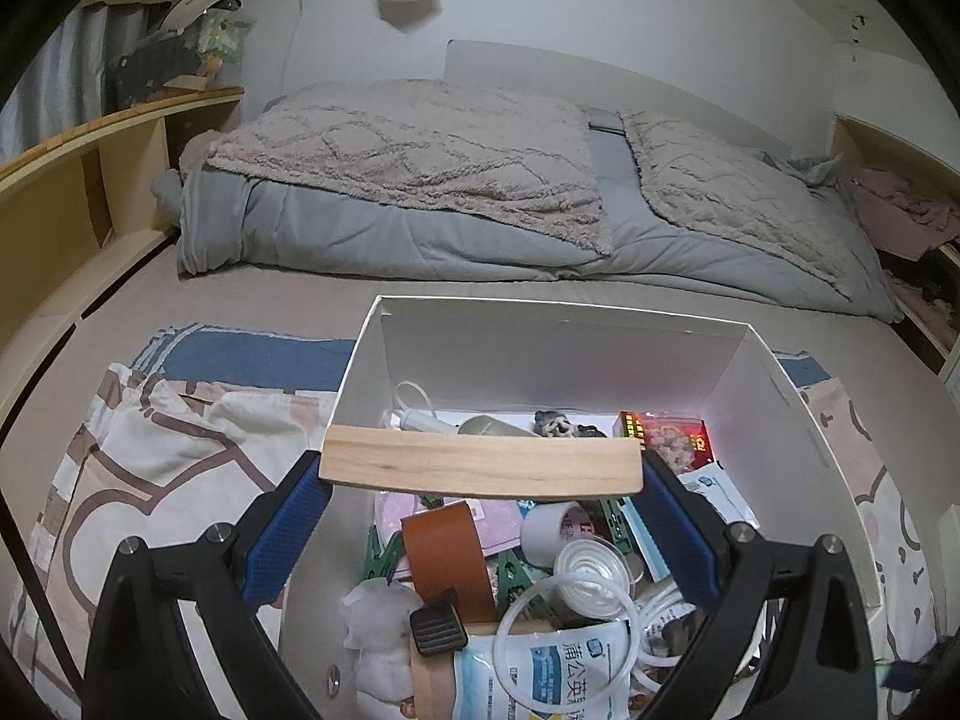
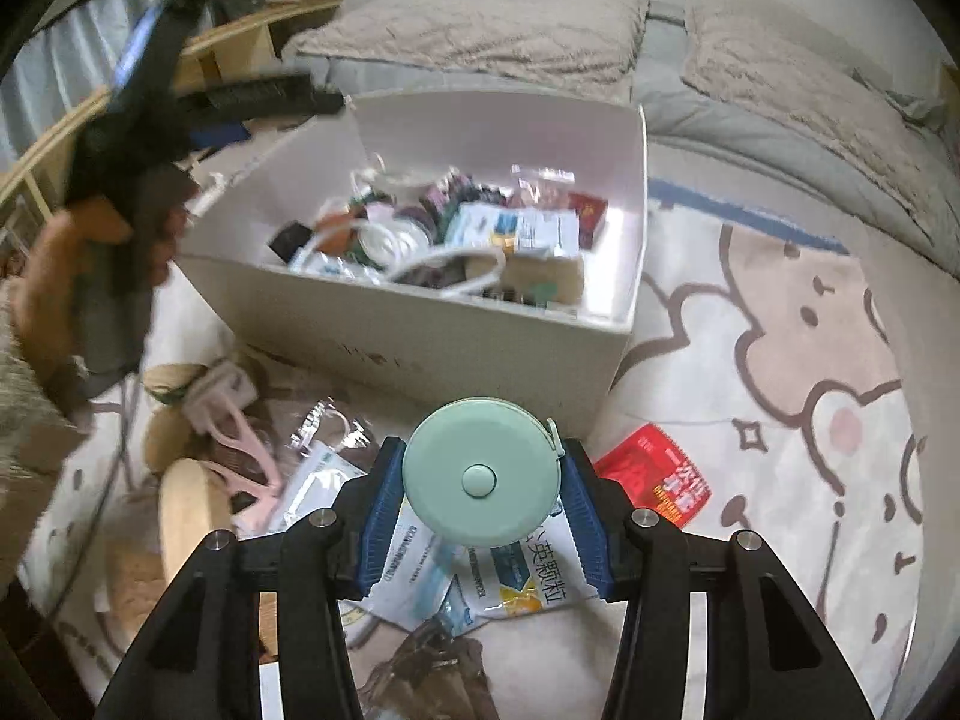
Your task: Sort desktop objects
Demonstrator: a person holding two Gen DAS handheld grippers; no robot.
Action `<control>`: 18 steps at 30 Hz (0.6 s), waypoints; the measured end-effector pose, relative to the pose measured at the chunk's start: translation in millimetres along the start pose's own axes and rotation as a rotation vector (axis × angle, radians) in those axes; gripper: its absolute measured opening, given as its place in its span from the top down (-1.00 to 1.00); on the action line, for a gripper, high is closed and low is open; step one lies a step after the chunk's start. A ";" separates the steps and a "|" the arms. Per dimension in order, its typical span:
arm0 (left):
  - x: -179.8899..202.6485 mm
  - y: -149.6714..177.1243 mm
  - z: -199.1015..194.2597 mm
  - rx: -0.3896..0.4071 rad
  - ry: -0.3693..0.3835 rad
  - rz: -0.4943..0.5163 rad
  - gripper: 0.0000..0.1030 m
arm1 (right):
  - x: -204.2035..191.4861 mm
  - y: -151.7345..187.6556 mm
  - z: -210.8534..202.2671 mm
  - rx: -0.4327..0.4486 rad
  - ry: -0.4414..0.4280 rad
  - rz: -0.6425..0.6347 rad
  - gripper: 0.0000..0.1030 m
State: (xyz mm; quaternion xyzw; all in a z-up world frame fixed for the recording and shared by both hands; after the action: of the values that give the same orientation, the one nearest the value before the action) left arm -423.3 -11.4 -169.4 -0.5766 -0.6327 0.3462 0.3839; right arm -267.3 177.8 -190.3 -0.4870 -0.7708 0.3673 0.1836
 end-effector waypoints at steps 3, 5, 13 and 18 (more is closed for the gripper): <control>-4.1 1.6 5.3 -0.008 -0.009 -0.017 -0.93 | 0.7 -14.4 -11.3 0.043 -0.006 0.013 0.00; -4.8 2.8 8.7 -0.014 -0.012 -0.014 -0.93 | 2.0 -22.2 -17.3 0.067 -0.008 0.020 0.00; 2.9 2.0 18.6 -0.008 -0.014 0.015 -0.94 | 1.5 -51.1 -31.1 0.139 -0.021 0.037 0.00; 11.1 4.2 22.9 -0.017 0.032 0.016 -0.99 | 5.2 -62.7 -21.4 0.153 -0.022 0.055 0.00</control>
State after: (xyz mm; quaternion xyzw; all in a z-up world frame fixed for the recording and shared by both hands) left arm -442.1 0.1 -182.8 -0.5903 -0.6247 0.3349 0.3862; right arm -294.7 174.6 -129.8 -0.4884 -0.7288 0.4355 0.2018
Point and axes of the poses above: each gripper's, at about its wrist camera, not at the fingertips, and z roughly the way its jaws point, x to its right, y to its underside, the point moved 7 cm from there along z, roughly the way its jaws point, and after that the axes turned 11 degrees about x, right-handed, at the moved point
